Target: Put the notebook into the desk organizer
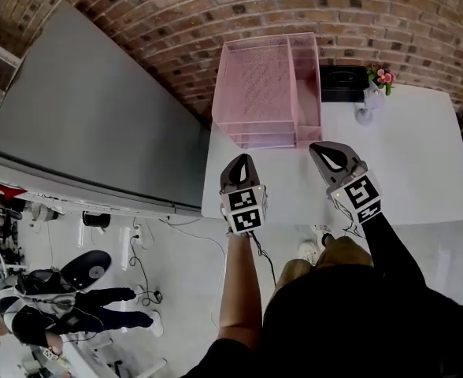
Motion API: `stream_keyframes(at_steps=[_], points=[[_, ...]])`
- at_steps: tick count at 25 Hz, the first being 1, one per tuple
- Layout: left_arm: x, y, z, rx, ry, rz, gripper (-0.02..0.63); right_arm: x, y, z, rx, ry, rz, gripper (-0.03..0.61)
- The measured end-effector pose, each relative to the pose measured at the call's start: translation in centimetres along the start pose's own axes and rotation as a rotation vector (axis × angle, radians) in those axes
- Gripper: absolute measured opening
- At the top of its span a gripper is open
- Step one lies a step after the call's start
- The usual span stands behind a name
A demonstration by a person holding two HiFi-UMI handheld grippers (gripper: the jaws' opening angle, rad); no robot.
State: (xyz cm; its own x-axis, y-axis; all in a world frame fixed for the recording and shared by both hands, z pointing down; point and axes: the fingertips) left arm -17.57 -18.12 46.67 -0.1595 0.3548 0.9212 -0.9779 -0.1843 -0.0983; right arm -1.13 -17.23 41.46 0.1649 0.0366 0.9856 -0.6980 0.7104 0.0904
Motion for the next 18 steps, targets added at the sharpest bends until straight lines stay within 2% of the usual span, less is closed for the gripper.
stream_keyframes(at_steps=[4,9,12,18], points=[[-3.0,-0.7,-2.9,0.024,-0.082,-0.038,0.021,-1.6,0.5,-0.8,0.010,-0.032,-0.022,0.021],[-6.9,-1.7,-6.0,0.027,-0.178,-0.013,0.021,-3.2,1.0,-2.1,0.034,-0.066,-0.053,0.021],[-8.7,-2.2,-7.2,0.015,-0.227,-0.008,0.021,-3.9,0.3,-2.6,0.086,-0.082,-0.065,0.021],[-11.8,-2.4,-9.5,0.011,-0.300,0.040,0.021,-6.2,0.0,-3.7,0.133,-0.133,-0.081,0.021]])
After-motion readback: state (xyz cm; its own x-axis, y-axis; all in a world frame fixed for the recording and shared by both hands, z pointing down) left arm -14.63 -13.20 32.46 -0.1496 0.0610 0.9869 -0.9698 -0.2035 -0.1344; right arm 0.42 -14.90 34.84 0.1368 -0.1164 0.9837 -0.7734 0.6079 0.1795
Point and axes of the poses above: the fingertips, and each gripper's own axes: z forward along the fingers, y to its left, x out of its underside, and after that the axes turned 3 degrees about x, right-handed
